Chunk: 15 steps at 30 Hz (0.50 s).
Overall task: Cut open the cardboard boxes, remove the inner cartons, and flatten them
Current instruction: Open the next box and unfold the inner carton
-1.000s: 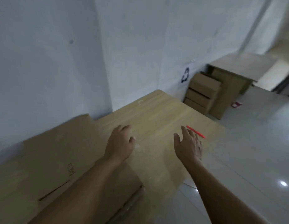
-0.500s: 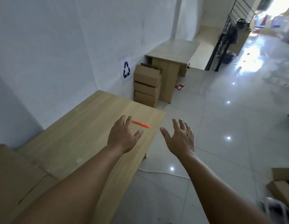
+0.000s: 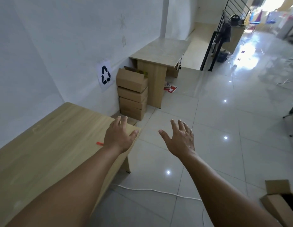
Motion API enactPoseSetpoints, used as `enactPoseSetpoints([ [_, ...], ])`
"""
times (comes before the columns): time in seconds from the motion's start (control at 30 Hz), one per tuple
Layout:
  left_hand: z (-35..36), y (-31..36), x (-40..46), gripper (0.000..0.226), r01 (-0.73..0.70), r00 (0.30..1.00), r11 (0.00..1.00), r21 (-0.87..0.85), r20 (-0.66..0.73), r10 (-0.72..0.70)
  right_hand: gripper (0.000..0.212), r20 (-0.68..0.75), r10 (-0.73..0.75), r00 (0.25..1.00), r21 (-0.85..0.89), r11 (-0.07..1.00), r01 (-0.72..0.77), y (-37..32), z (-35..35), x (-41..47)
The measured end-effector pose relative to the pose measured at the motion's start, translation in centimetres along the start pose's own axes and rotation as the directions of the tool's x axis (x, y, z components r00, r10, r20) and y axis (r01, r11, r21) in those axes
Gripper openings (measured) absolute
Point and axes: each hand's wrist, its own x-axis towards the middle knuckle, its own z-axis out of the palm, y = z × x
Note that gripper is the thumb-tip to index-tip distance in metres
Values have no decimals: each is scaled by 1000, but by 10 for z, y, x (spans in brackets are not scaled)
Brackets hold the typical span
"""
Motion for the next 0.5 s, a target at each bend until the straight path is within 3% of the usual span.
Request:
enactPoseSetpoints([
  [0.5,59,46,197,79,16,999,999,-28,30,-15,83,28,-20,999,-4,1000,20,52,17,203],
])
